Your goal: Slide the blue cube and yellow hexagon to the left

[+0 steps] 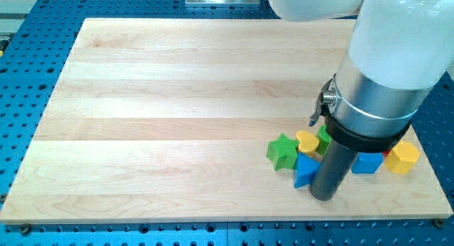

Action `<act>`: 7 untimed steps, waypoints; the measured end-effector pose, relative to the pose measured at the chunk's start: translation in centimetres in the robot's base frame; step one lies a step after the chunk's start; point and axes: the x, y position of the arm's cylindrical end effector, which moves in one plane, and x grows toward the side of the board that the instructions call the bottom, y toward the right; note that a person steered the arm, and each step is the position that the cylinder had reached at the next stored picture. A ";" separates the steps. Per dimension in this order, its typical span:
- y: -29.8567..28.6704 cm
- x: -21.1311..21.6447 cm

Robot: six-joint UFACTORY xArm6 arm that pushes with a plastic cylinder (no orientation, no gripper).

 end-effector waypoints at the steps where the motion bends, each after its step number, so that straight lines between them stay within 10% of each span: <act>1: 2.2 2.3; 4: 19.3 2.0; 7: 17.5 -4.0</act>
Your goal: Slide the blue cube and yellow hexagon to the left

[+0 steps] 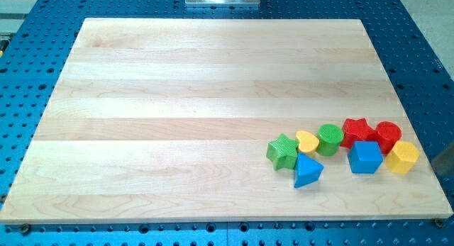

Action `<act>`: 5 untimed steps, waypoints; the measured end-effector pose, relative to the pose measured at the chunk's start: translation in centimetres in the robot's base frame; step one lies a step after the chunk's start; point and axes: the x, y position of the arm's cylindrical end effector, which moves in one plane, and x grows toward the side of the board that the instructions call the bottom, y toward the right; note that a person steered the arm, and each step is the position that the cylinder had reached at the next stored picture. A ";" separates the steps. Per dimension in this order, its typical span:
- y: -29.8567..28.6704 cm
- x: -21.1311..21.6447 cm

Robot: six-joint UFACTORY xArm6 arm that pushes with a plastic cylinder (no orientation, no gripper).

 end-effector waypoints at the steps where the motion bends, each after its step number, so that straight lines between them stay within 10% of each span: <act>1: -3.3 -0.2; 5: -6.5 5.0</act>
